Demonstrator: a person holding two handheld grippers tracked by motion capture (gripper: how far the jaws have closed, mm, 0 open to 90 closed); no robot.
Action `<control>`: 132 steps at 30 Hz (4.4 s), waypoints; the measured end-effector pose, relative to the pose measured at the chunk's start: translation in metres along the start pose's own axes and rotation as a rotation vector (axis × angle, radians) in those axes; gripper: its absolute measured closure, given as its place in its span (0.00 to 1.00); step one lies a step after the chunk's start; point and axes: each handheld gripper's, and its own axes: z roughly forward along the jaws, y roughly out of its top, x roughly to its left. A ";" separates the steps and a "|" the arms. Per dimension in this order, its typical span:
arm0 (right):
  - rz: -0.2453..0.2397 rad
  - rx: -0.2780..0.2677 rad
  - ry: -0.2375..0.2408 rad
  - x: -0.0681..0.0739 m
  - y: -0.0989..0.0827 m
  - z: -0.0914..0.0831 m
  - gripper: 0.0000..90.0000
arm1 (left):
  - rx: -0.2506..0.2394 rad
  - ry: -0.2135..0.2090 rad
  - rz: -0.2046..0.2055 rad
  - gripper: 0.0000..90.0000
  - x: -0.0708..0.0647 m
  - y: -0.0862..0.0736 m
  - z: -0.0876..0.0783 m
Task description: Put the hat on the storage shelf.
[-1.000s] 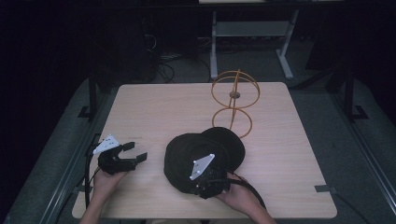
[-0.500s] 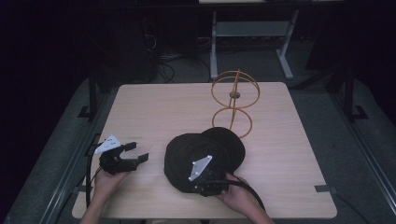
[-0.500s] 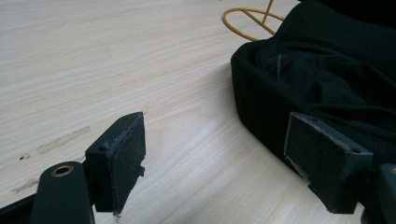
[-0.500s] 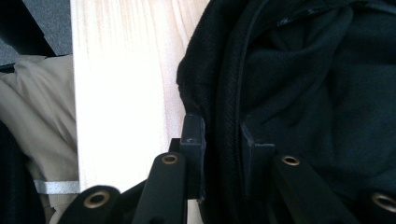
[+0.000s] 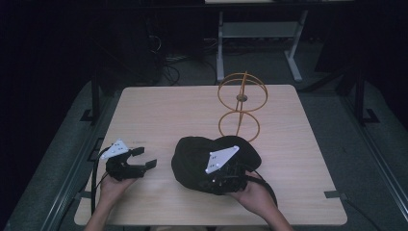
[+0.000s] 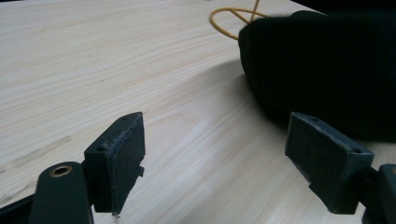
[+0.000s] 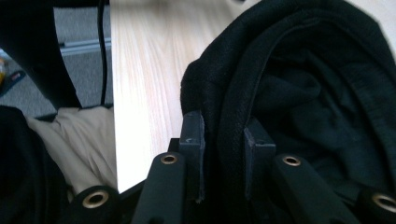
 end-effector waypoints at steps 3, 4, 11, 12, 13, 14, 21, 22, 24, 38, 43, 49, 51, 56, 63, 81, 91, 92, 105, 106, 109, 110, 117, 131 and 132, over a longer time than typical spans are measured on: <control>0.001 -0.024 -0.001 -0.002 0.002 -0.008 0.82 | 0.000 -0.009 0.017 0.22 -0.005 0.002 0.002; 0.020 -0.051 0.012 -0.004 0.003 -0.015 0.82 | 0.001 -0.013 0.022 0.22 -0.007 0.003 0.003; 0.060 -0.119 0.024 -0.011 0.002 -0.033 0.81 | -0.009 -0.081 0.078 0.22 -0.026 0.010 0.011; 0.059 -0.125 0.020 -0.011 0.002 -0.035 0.82 | -0.008 -0.088 0.085 0.22 -0.029 0.011 0.012; 0.056 -0.130 0.015 -0.012 0.003 -0.037 0.82 | -0.010 -0.095 0.090 0.22 -0.032 0.012 0.013; 0.055 -0.133 0.009 -0.012 0.003 -0.039 0.82 | -0.012 -0.103 0.095 0.22 -0.034 0.012 0.014; 0.065 -0.162 0.002 -0.013 0.004 -0.050 0.81 | -0.024 -0.161 0.117 0.22 -0.050 0.018 0.022; 0.065 -0.168 0.001 -0.013 0.004 -0.051 0.81 | -0.024 -0.165 0.124 0.22 -0.052 0.019 0.023; 0.063 -0.174 0.001 -0.014 0.004 -0.054 0.81 | -0.025 -0.169 0.137 0.22 -0.056 0.021 0.025; 0.082 -0.204 -0.014 -0.017 0.002 -0.067 0.81 | -0.039 -0.248 0.193 0.22 -0.082 0.045 0.045; 0.074 -0.221 -0.001 -0.017 0.001 -0.071 0.81 | -0.068 -0.249 0.233 0.20 -0.096 0.057 0.056; 0.078 -0.235 0.018 -0.015 0.000 -0.076 0.82 | -0.064 -0.300 0.175 0.39 -0.099 0.063 0.067; 0.071 -0.234 0.015 -0.015 -0.001 -0.076 0.82 | -0.069 -0.299 0.192 0.52 -0.102 0.063 0.069; 0.089 -0.244 0.020 -0.017 -0.005 -0.077 0.82 | -0.075 -0.298 0.231 0.82 -0.105 0.066 0.069; 0.109 -0.278 0.023 -0.021 -0.008 -0.081 0.81 | -0.064 -0.282 0.261 0.94 -0.106 0.081 0.062; 0.174 -0.343 -0.006 -0.031 -0.017 -0.089 0.63 | -0.091 -0.272 0.300 0.95 -0.108 0.118 0.032; 0.184 -0.391 -0.058 -0.030 -0.030 -0.105 0.40 | -0.091 -0.225 0.298 0.95 -0.096 0.138 0.012; 0.185 -0.392 -0.063 -0.030 -0.032 -0.106 0.40 | -0.094 -0.221 0.295 0.95 -0.094 0.139 0.010; 0.220 -0.304 -0.165 -0.037 -0.061 -0.105 0.33 | -0.101 -0.182 0.276 0.95 -0.082 0.152 -0.003; 0.230 -0.298 -0.171 -0.038 -0.065 -0.105 0.33 | -0.102 -0.180 0.276 0.95 -0.080 0.155 -0.004; 0.242 -0.283 -0.190 -0.040 -0.072 -0.104 0.33 | -0.104 -0.180 0.269 0.95 -0.078 0.157 -0.004; 0.249 -0.277 -0.195 -0.041 -0.076 -0.104 0.33 | -0.103 -0.180 0.262 0.95 -0.077 0.158 -0.004; 0.306 -0.244 -0.251 -0.047 -0.106 -0.104 0.30 | -0.096 -0.179 0.242 0.95 -0.069 0.165 -0.001; 0.384 -0.237 -0.328 -0.060 -0.152 -0.108 0.27 | -0.094 -0.179 0.228 0.96 -0.058 0.189 0.000; 0.387 -0.238 -0.329 -0.060 -0.154 -0.108 0.27 | -0.096 -0.180 0.230 0.96 -0.058 0.190 0.000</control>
